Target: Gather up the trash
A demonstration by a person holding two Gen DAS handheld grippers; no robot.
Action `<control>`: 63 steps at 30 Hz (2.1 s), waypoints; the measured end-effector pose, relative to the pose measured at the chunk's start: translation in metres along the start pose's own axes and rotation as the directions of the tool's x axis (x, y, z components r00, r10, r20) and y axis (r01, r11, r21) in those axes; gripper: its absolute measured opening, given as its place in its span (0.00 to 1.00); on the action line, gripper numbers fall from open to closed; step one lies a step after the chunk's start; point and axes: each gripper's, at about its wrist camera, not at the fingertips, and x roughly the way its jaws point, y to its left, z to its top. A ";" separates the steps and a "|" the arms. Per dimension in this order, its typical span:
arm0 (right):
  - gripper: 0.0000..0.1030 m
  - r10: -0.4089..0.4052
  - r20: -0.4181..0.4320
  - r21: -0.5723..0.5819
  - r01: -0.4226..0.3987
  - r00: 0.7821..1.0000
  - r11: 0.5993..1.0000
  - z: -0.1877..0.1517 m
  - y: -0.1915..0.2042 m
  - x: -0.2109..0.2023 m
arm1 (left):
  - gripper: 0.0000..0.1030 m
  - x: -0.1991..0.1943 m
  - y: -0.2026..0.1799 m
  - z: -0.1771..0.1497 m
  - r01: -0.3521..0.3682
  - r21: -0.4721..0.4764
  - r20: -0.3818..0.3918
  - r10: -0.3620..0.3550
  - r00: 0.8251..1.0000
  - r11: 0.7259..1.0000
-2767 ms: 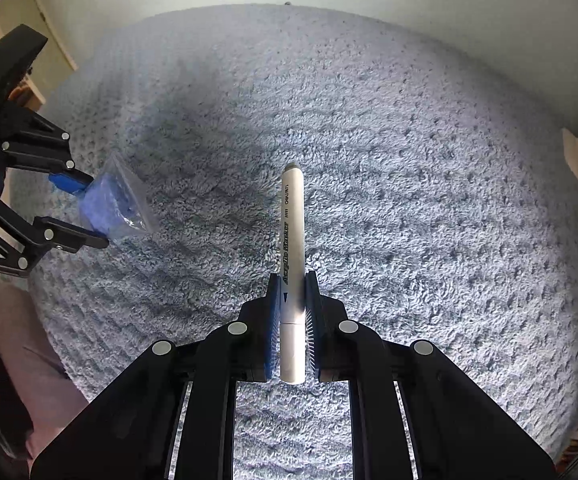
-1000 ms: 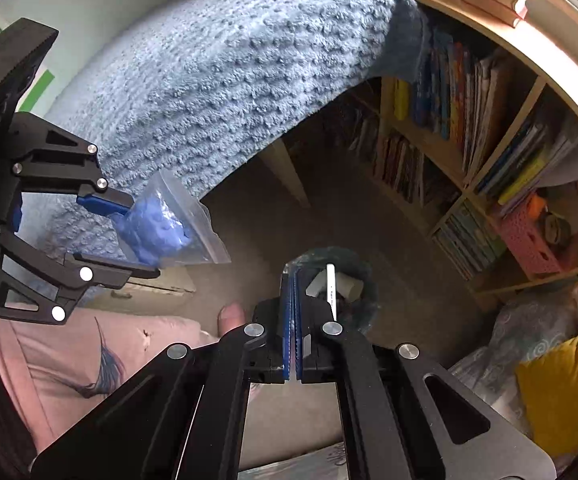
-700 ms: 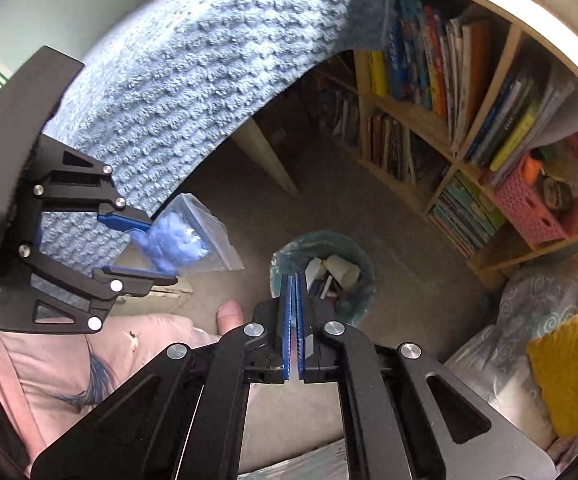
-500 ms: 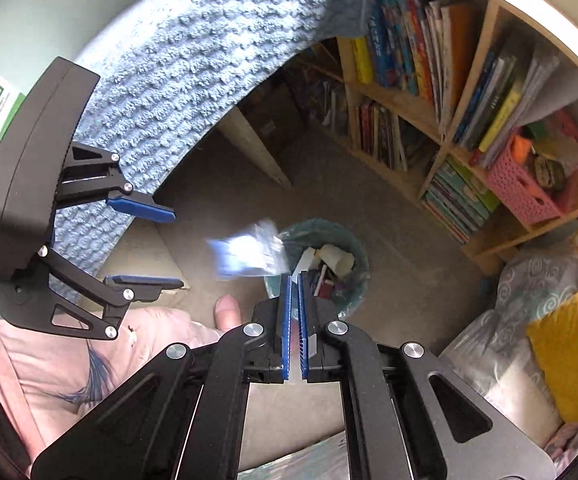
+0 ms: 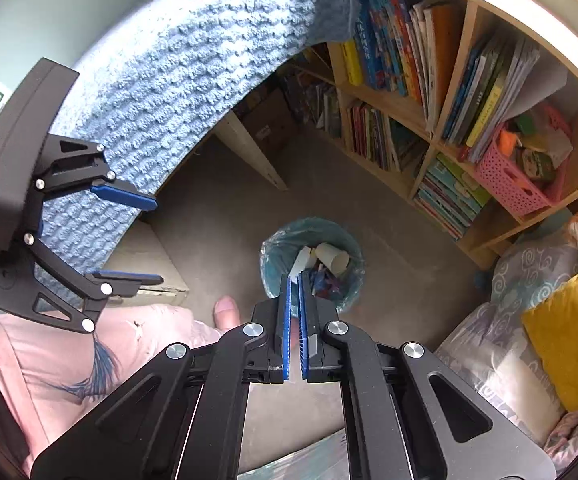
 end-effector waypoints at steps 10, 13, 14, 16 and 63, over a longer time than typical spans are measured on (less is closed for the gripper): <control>0.07 0.040 0.084 -0.229 -0.020 0.996 0.973 0.076 0.065 -0.033 | 0.58 -0.092 0.067 -0.050 -0.124 -0.197 0.136 0.152 0.979 0.973; 0.13 0.071 0.100 -0.308 -0.037 0.992 0.951 0.100 0.097 -0.037 | 0.62 -0.113 0.089 -0.074 -0.157 -0.291 0.158 0.209 0.965 0.944; 0.16 0.082 0.103 -0.336 -0.043 0.991 0.941 0.108 0.107 -0.038 | 0.63 -0.119 0.097 -0.083 -0.166 -0.326 0.160 0.228 0.961 0.931; 0.20 0.104 0.101 -0.388 -0.057 0.989 0.920 0.122 0.131 -0.036 | 0.63 -0.126 0.111 -0.102 -0.168 -0.395 0.163 0.248 0.955 0.903; 0.87 0.448 -0.146 -0.778 -0.382 0.882 0.499 0.178 0.447 -0.005 | 0.93 -0.211 0.166 -0.452 -0.168 -0.969 -0.245 0.593 0.767 -0.183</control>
